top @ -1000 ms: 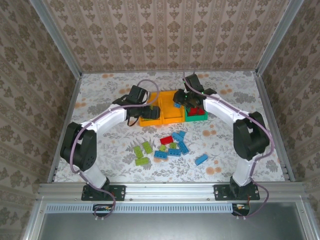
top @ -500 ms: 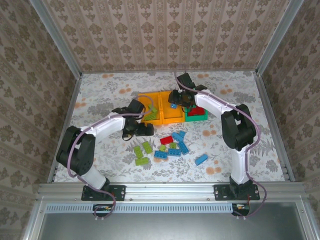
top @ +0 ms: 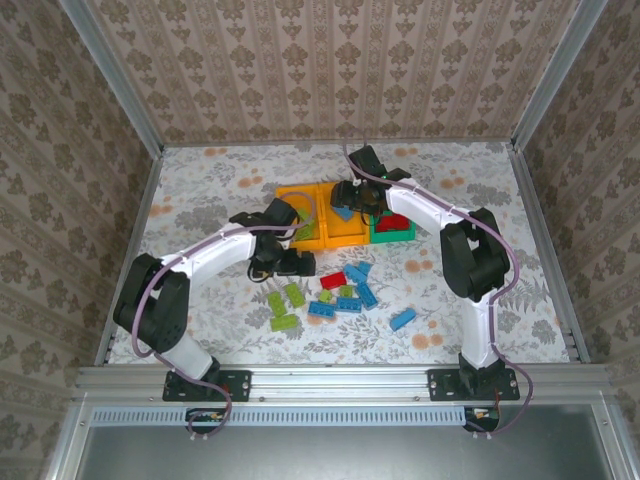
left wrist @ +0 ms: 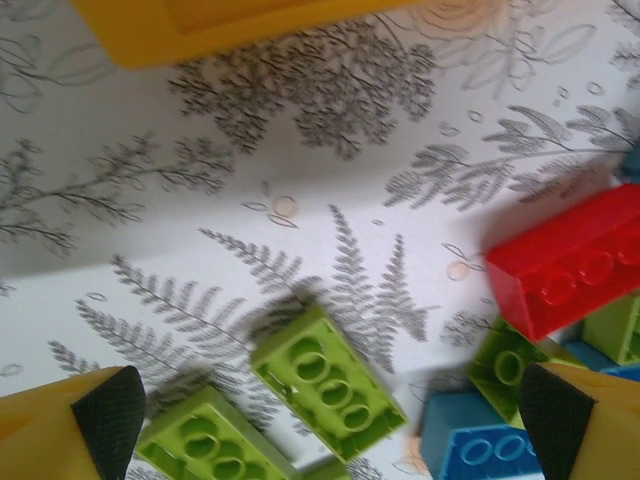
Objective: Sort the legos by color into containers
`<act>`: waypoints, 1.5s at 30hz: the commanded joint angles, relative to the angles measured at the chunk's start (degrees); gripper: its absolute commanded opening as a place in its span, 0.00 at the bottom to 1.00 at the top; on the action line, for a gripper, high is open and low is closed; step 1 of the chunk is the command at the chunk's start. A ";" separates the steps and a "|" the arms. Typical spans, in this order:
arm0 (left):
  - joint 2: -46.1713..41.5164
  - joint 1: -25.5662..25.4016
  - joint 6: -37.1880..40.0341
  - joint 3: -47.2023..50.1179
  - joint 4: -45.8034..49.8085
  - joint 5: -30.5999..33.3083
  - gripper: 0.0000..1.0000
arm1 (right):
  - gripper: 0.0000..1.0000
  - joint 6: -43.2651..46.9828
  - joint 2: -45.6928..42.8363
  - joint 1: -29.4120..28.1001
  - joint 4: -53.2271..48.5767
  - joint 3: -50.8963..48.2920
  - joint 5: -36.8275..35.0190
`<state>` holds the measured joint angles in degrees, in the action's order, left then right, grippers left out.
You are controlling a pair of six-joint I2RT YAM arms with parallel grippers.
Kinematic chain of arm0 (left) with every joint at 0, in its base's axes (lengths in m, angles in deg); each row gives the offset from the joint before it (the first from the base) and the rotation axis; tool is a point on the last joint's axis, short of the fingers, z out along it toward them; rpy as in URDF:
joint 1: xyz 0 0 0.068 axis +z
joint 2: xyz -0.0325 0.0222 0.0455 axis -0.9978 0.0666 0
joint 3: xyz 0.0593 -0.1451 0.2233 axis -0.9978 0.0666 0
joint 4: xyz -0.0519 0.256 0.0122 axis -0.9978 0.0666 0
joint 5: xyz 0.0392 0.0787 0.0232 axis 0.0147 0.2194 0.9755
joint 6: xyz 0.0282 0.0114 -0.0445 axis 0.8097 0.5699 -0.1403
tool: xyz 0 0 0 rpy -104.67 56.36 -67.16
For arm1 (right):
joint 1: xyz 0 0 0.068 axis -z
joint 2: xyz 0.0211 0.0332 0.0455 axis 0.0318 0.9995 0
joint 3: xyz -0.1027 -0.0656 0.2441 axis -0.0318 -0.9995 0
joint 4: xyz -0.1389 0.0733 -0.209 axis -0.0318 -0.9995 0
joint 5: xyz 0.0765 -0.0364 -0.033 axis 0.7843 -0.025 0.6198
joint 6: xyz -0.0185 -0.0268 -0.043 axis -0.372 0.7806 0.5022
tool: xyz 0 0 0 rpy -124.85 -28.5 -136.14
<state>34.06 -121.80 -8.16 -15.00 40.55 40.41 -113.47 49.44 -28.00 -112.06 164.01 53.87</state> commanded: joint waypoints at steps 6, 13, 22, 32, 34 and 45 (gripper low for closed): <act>2.65 -3.23 -10.42 0.22 3.75 -3.31 0.88 | 0.68 0.64 -4.13 -0.37 0.59 -3.24 -2.21; 4.64 -5.91 -14.41 0.15 3.36 -3.51 0.83 | 0.70 1.41 -5.58 -0.12 1.03 -4.63 -1.83; 6.40 -6.13 -15.47 1.73 2.34 -3.71 0.75 | 0.72 1.06 -6.49 0.59 2.30 -7.14 -1.38; 8.01 -4.87 -15.05 2.94 0.26 -3.96 0.71 | 0.73 1.06 -6.60 0.82 1.79 -7.42 -1.26; 8.28 -4.19 -14.58 3.09 -0.05 -3.67 0.69 | 0.73 0.98 -6.64 0.86 1.69 -7.53 -1.24; 11.19 -1.91 -10.83 0.67 -0.98 -2.77 0.50 | 0.74 0.95 -7.81 0.95 0.71 -8.74 -2.24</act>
<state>42.60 -124.26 -21.43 -12.79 41.14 36.52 -113.03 43.78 -27.47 -109.21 156.53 53.41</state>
